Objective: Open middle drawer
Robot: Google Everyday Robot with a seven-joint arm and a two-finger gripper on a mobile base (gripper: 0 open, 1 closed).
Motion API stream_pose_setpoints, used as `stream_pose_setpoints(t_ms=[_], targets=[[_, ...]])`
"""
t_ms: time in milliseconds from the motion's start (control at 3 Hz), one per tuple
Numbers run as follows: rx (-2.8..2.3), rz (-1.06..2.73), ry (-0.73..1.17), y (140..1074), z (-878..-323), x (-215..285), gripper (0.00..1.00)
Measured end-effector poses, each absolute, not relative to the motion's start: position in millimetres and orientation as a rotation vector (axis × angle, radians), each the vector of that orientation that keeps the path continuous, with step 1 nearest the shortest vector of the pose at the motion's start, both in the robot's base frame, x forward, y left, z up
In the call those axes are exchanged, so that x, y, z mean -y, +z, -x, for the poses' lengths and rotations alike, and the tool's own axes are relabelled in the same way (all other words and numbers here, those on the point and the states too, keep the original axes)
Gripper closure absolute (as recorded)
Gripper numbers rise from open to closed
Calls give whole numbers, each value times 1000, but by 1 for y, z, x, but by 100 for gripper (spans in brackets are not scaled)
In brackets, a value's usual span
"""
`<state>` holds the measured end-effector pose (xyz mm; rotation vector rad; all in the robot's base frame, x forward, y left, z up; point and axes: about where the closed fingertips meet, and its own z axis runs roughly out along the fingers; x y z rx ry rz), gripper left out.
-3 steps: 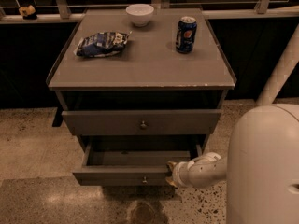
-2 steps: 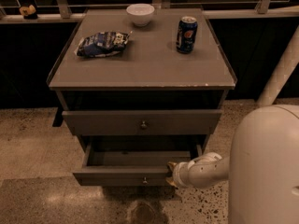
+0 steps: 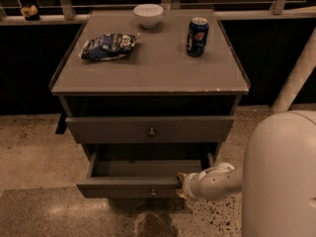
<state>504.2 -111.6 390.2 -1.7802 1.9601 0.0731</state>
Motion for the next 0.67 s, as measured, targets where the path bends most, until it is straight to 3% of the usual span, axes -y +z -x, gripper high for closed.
stream_pose_setpoints(t_ms=[667], targets=[[-1984, 1758, 95, 394, -498, 110, 100]])
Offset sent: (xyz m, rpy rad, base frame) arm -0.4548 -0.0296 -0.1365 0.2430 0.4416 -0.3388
